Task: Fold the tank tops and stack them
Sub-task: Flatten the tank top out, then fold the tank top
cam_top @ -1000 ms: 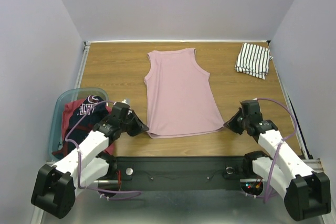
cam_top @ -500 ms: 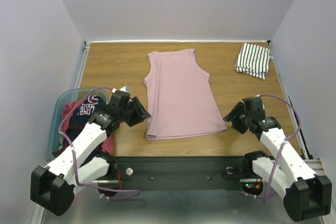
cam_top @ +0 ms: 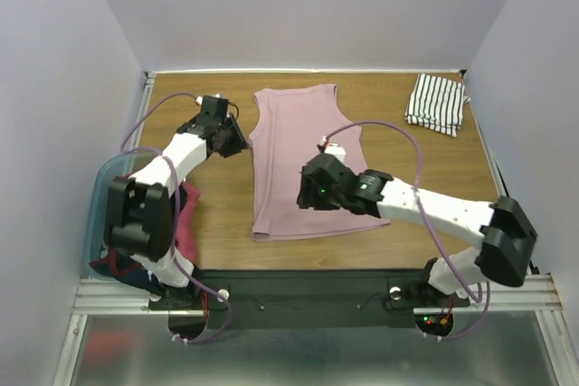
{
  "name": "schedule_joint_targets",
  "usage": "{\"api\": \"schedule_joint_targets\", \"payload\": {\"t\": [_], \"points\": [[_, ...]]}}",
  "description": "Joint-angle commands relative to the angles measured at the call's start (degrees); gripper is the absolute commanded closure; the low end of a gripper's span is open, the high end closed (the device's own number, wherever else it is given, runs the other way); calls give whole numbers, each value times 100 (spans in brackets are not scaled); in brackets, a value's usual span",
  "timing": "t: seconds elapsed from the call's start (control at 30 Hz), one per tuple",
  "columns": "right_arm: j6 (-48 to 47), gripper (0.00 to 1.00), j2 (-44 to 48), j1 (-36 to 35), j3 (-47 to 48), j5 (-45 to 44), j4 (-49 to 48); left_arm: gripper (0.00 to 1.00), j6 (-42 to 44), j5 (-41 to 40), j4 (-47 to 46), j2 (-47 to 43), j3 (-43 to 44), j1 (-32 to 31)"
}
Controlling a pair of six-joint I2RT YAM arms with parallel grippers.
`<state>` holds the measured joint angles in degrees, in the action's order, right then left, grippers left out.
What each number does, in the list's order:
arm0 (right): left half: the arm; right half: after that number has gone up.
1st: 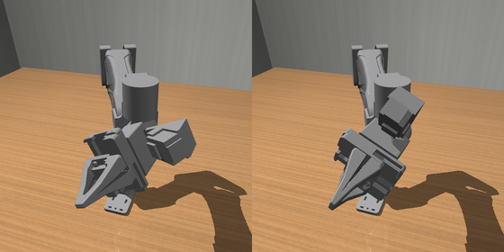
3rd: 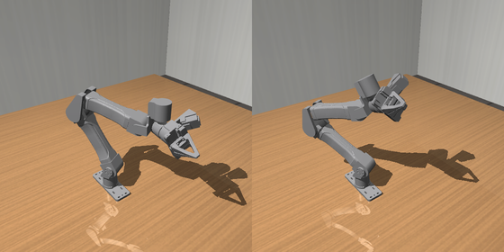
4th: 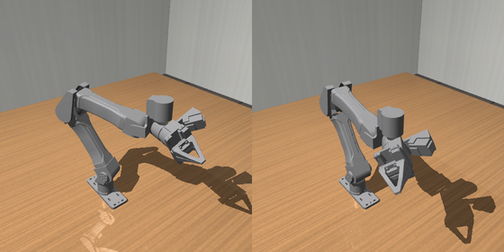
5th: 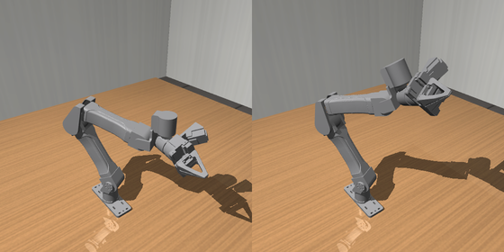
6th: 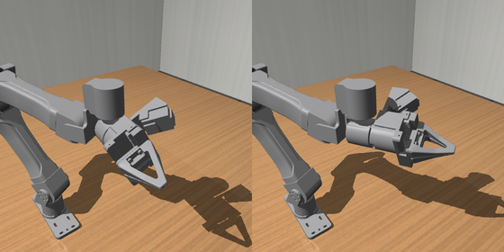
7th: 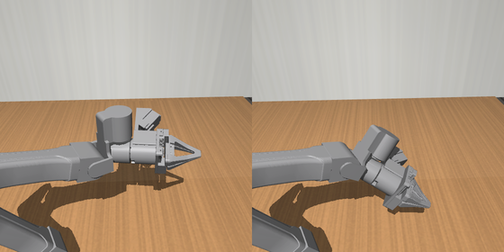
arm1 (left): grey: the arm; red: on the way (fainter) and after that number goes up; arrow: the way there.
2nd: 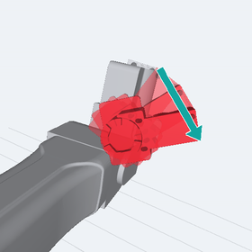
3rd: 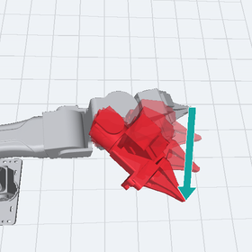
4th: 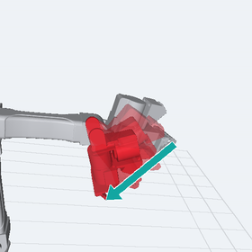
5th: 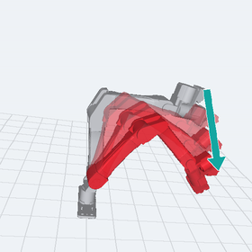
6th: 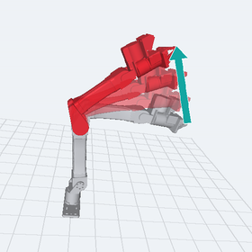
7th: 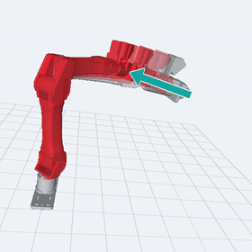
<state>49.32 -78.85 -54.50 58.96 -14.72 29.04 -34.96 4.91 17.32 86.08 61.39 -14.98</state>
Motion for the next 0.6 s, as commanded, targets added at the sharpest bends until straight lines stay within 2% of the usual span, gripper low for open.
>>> {"api": "schedule_joint_targets", "payload": {"t": [0.0, 0.03, 0.17, 0.57], "points": [[-63, 40, -683, -333, 669, -761, -170, 59, 648, 37, -379, 933, 988, 4], [-115, 40, -911, -438, 791, -760, -205, 56, 674, -111, -344, 1084, 1120, 4], [-273, 40, -1307, -692, 1292, -787, -346, 55, 885, -78, -370, 1648, 1498, 4], [-696, 41, -2723, -1396, 2558, -971, -364, 55, 1061, -69, -554, 2387, 1842, 13]]}}
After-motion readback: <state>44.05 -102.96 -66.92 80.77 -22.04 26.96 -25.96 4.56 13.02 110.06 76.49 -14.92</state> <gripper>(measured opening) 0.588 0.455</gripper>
